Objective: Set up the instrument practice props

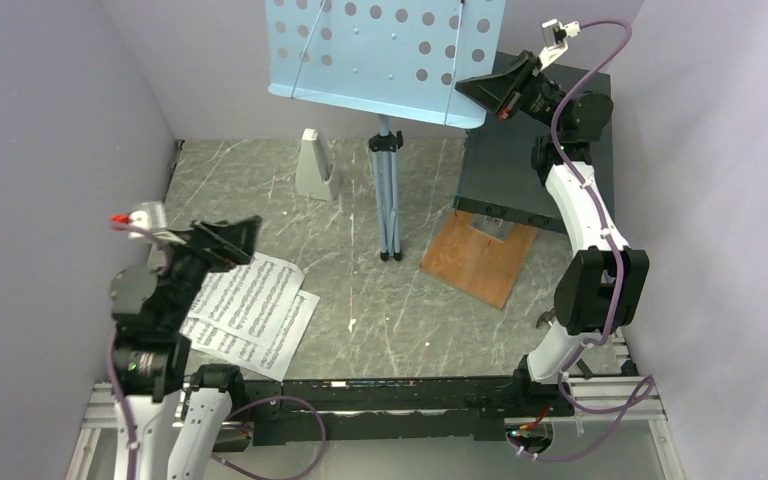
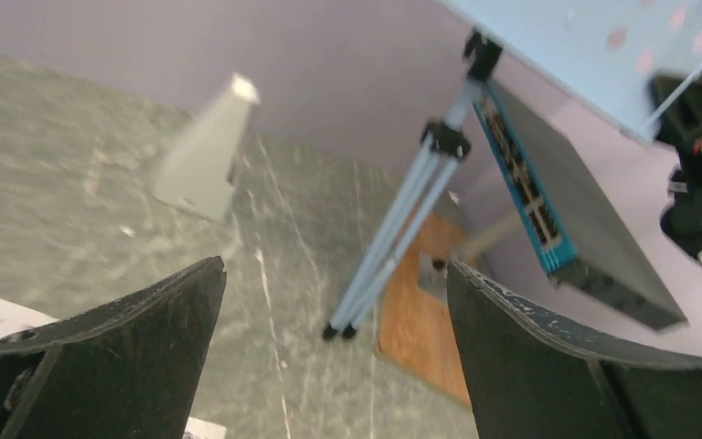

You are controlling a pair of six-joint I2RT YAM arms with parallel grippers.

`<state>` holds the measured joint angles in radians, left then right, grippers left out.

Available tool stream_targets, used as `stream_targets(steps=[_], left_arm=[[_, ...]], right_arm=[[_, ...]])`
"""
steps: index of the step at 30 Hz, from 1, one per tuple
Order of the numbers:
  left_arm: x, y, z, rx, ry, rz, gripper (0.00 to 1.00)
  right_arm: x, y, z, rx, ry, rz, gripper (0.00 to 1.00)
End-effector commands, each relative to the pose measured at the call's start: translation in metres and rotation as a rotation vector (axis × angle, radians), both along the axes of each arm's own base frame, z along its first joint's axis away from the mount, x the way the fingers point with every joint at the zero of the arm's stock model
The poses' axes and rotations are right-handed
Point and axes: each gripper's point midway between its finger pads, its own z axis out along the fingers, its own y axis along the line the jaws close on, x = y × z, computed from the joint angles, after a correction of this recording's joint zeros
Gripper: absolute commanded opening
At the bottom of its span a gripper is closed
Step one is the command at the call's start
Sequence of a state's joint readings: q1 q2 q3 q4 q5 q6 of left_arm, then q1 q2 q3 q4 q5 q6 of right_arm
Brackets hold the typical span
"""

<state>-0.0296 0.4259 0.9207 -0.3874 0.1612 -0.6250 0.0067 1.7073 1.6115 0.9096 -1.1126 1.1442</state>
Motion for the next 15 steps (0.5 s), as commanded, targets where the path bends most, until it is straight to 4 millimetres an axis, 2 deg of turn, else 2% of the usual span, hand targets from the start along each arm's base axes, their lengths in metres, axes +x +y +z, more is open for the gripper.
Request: stream_targets(steps=[1, 4, 8, 11, 12, 13, 15], left_arm=[[0.002, -0.059, -0.007, -0.028, -0.108, -0.364, 0.94], [0.013, -0.074, -0.017, -0.085, -0.149, -0.471, 0.93], [0.031, -0.097, -0.034, -0.142, -0.157, -0.594, 0.87], [0.042, -0.132, -0.043, -0.102, -0.158, -0.621, 0.87], [0.04, -0.155, -0.048, -0.068, -0.161, -0.652, 0.87], [0.043, -0.168, -0.051, -0.015, -0.191, -0.641, 0.88], [0.046, -0.189, -0.046, 0.031, -0.266, -0.612, 0.88]], right_arm=[[-0.051, 0.011, 0.026, 0.009, -0.141, 0.081, 0.0], [-0.058, 0.011, 0.027, 0.014, -0.147, 0.08, 0.0], [-0.055, 0.009, 0.027, 0.021, -0.121, 0.042, 0.0], [-0.058, 0.01, 0.03, 0.029, -0.118, 0.053, 0.0], [-0.059, 0.009, 0.03, 0.033, -0.113, 0.058, 0.0], [-0.06, 0.009, 0.031, 0.036, -0.111, 0.061, 0.0], [-0.062, 0.009, 0.031, 0.041, -0.112, 0.063, 0.0]])
